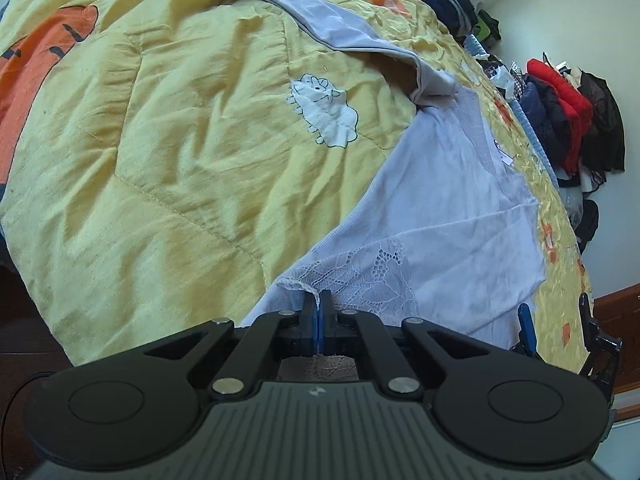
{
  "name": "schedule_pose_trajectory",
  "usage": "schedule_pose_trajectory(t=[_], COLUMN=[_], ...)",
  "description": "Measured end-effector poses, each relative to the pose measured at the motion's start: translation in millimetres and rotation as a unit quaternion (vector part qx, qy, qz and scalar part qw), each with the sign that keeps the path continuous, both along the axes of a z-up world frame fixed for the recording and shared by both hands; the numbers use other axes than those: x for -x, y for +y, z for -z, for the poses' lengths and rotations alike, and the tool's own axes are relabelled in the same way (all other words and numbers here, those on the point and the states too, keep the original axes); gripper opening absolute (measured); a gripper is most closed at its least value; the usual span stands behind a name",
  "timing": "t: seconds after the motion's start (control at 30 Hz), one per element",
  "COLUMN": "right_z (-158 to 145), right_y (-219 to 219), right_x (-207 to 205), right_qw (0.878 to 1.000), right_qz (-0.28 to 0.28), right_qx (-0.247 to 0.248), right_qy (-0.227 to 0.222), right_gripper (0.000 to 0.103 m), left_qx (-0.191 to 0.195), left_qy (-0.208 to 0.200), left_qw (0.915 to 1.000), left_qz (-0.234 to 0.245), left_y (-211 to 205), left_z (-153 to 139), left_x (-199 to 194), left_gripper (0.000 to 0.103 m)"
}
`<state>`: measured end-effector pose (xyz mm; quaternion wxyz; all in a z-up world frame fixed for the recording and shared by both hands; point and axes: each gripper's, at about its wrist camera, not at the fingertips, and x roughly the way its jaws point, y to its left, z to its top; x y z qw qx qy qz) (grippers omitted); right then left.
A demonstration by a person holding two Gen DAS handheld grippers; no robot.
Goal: Fold small clothes
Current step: 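Carry the held cuff with the left gripper across the shirt body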
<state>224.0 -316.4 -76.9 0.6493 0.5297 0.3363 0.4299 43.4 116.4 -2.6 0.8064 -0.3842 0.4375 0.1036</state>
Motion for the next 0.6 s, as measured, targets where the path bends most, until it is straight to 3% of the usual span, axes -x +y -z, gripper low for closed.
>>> schedule_pose_trajectory(t=[0.2,0.27,0.37,0.47,0.5,0.57,0.6], right_z=[0,-2,-29,-63,-74,-91,-96], right_y=[0,-1,-3,1,4,15,22], right_x=[0,2,13,18,16,6,-1], right_qw=[1.000,1.000,0.996,0.994,0.993,0.990,0.987], right_qz=[0.000,0.006,0.041,0.037,0.027,0.001,-0.008], right_qx=[0.001,0.012,0.070,0.069,0.071,0.093,0.117], right_qy=[0.000,0.001,-0.024,-0.072,-0.086,-0.105,-0.108], right_gripper=[0.070,0.066,0.067,0.069,0.070,0.084,0.085], left_qx=[-0.012,-0.012,-0.006,0.010,0.004,-0.031,-0.059], left_qy=[-0.003,-0.005,-0.009,-0.003,-0.002,-0.010,-0.019], left_qw=[0.9999,0.9999,0.9997,0.9995,0.9993,0.9982,0.9965], left_qz=[0.005,0.009,0.022,0.029,0.037,0.051,0.056], left_y=[-3,-3,1,8,9,8,6], left_z=[1,1,2,0,-3,-15,-23], left_x=[1,1,1,3,4,9,12], left_gripper=[0.000,0.001,0.001,0.002,0.003,0.004,0.004])
